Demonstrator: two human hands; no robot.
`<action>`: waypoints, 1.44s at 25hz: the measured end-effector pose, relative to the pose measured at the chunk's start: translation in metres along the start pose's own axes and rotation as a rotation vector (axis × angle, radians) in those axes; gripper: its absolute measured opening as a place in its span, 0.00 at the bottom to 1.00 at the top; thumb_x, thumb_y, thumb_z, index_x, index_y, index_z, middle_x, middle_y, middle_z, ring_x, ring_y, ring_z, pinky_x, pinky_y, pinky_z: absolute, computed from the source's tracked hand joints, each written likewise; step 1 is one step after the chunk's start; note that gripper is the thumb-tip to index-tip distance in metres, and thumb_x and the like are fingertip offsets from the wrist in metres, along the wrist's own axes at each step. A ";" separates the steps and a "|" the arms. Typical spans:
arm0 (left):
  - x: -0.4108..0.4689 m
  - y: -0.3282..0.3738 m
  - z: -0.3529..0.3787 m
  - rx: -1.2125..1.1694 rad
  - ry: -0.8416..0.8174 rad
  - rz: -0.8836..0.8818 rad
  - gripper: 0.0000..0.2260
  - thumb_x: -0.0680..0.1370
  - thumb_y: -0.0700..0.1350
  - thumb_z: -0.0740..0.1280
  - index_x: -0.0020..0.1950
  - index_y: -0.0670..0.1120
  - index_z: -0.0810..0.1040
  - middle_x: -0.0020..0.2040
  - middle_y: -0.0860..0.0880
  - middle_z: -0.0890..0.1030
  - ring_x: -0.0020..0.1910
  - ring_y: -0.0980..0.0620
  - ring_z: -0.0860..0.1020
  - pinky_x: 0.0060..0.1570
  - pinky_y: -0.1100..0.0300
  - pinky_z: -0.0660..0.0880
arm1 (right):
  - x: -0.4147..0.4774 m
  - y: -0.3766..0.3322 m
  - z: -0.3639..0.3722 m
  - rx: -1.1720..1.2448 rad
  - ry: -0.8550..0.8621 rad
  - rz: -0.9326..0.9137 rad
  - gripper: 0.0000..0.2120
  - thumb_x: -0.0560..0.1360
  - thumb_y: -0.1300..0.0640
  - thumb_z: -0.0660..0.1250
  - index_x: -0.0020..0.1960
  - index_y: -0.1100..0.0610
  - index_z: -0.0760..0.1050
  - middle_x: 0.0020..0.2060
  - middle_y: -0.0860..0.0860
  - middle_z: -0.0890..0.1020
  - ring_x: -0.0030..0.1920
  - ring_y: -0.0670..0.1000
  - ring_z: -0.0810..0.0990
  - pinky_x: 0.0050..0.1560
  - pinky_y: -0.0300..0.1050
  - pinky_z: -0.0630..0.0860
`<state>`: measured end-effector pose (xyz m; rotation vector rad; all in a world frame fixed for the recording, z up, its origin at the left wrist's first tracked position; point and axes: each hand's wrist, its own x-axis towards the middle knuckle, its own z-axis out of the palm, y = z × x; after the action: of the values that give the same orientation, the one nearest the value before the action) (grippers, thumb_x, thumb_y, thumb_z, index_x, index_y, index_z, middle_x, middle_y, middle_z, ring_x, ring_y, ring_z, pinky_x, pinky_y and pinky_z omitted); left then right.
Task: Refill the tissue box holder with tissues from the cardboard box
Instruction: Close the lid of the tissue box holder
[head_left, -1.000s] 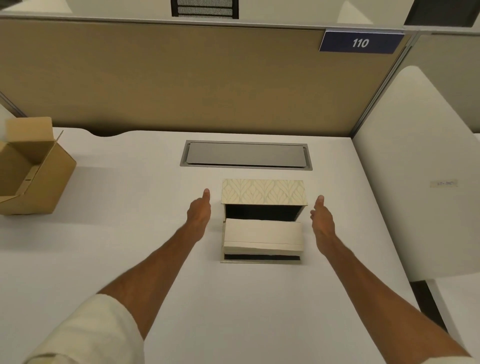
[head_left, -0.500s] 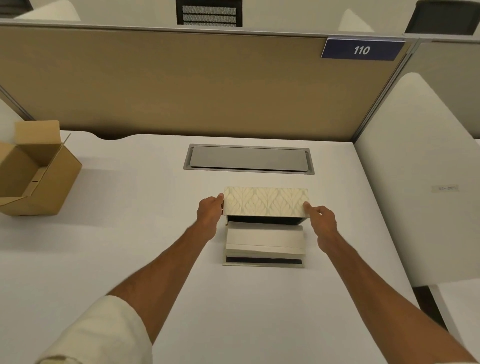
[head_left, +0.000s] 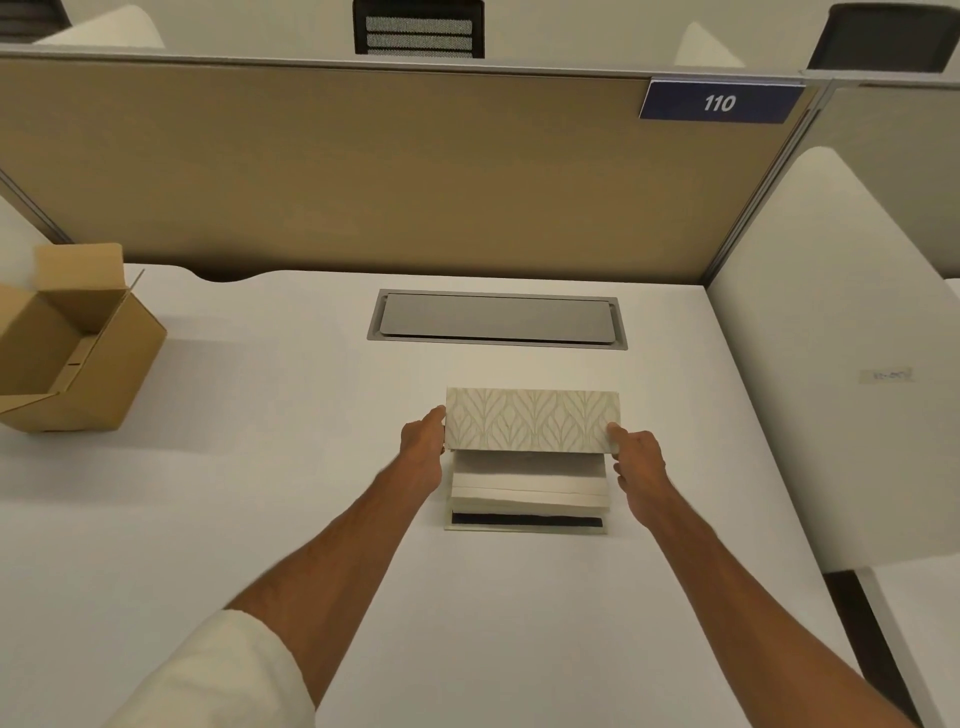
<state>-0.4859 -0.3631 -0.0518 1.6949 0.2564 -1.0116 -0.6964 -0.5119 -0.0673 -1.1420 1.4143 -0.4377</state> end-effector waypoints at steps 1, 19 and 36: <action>-0.001 0.000 0.000 0.010 -0.002 -0.017 0.11 0.79 0.48 0.61 0.41 0.43 0.72 0.44 0.47 0.73 0.41 0.50 0.69 0.38 0.61 0.65 | 0.000 0.000 0.001 0.003 -0.004 0.011 0.15 0.79 0.50 0.62 0.53 0.63 0.68 0.46 0.55 0.70 0.43 0.51 0.68 0.44 0.45 0.67; -0.011 -0.002 0.005 0.055 -0.078 -0.170 0.15 0.77 0.54 0.52 0.35 0.47 0.64 0.36 0.50 0.67 0.33 0.54 0.63 0.39 0.61 0.63 | -0.007 0.003 0.008 0.022 -0.029 0.023 0.15 0.80 0.48 0.58 0.57 0.59 0.62 0.47 0.53 0.71 0.46 0.51 0.71 0.50 0.49 0.69; -0.029 -0.049 -0.007 -0.124 -0.124 -0.253 0.19 0.80 0.47 0.48 0.44 0.44 0.78 0.40 0.45 0.79 0.37 0.49 0.77 0.28 0.59 0.75 | -0.034 0.034 0.003 0.102 0.003 0.189 0.46 0.65 0.24 0.60 0.67 0.59 0.67 0.61 0.57 0.76 0.58 0.58 0.75 0.51 0.54 0.77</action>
<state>-0.5305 -0.3294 -0.0639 1.5060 0.4518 -1.2562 -0.7127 -0.4680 -0.0774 -0.9169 1.4706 -0.3729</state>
